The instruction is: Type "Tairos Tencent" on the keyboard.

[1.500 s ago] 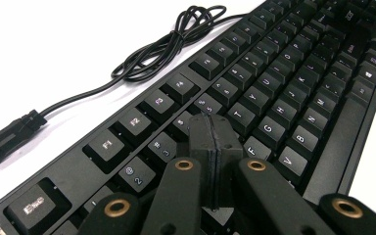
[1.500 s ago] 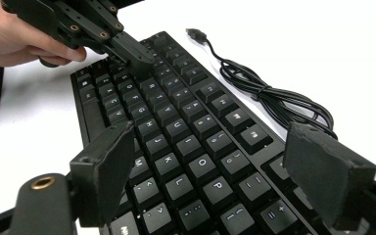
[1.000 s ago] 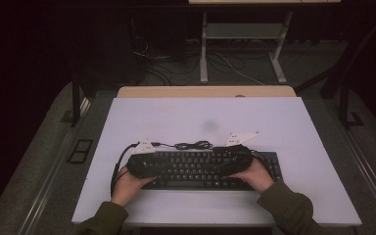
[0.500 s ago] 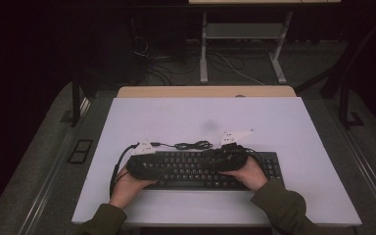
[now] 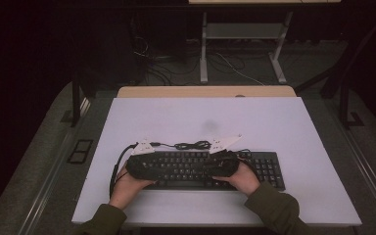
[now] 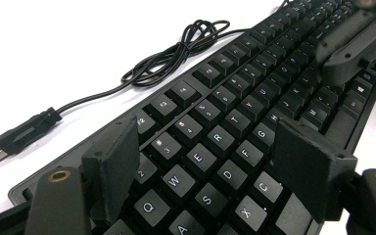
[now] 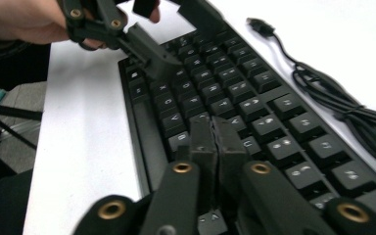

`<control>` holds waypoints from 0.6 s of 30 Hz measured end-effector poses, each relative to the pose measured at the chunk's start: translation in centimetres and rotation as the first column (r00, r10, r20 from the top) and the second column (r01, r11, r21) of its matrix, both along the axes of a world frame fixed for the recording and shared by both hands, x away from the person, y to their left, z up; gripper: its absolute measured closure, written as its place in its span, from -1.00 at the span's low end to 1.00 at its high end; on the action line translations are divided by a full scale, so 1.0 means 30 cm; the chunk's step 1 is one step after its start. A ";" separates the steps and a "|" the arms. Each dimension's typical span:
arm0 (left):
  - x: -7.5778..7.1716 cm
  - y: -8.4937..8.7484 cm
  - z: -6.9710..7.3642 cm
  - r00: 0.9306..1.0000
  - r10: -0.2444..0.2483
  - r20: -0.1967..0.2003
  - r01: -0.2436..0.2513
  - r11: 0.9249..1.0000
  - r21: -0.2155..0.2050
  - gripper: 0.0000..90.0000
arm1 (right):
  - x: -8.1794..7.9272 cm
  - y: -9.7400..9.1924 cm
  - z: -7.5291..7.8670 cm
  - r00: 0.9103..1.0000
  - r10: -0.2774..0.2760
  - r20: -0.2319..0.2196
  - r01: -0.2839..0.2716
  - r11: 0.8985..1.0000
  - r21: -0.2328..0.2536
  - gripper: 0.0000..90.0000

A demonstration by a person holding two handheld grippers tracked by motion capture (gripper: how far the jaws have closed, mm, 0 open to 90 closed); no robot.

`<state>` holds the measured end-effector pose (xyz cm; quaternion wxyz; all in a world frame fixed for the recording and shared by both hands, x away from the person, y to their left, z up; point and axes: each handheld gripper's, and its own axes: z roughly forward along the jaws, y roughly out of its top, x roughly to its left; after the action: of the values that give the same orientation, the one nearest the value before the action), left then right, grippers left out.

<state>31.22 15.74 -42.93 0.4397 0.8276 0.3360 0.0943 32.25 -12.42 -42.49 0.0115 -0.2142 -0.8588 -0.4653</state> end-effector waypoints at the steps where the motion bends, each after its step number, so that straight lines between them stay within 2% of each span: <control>1: 0.000 -0.001 -0.001 1.000 -0.002 0.001 0.002 1.000 0.000 -0.45 | -0.002 0.004 -0.001 1.000 0.006 0.001 -0.006 1.000 -0.006 0.98; 9: -0.001 -0.005 0.000 1.000 -0.005 0.003 0.005 1.000 0.000 -0.46 | -0.016 0.039 -0.021 0.999 0.036 -0.007 -0.036 0.999 -0.030 0.98; 18: -0.002 -0.005 -0.001 1.000 -0.006 0.004 0.006 1.000 -0.001 -0.47 | -0.021 0.062 -0.039 0.999 0.033 -0.005 -0.034 0.998 -0.059 0.98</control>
<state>31.16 15.58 -42.95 0.4410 0.8283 0.3325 0.0943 31.61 -10.55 -43.67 0.0145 -0.2008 -0.8757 -0.4389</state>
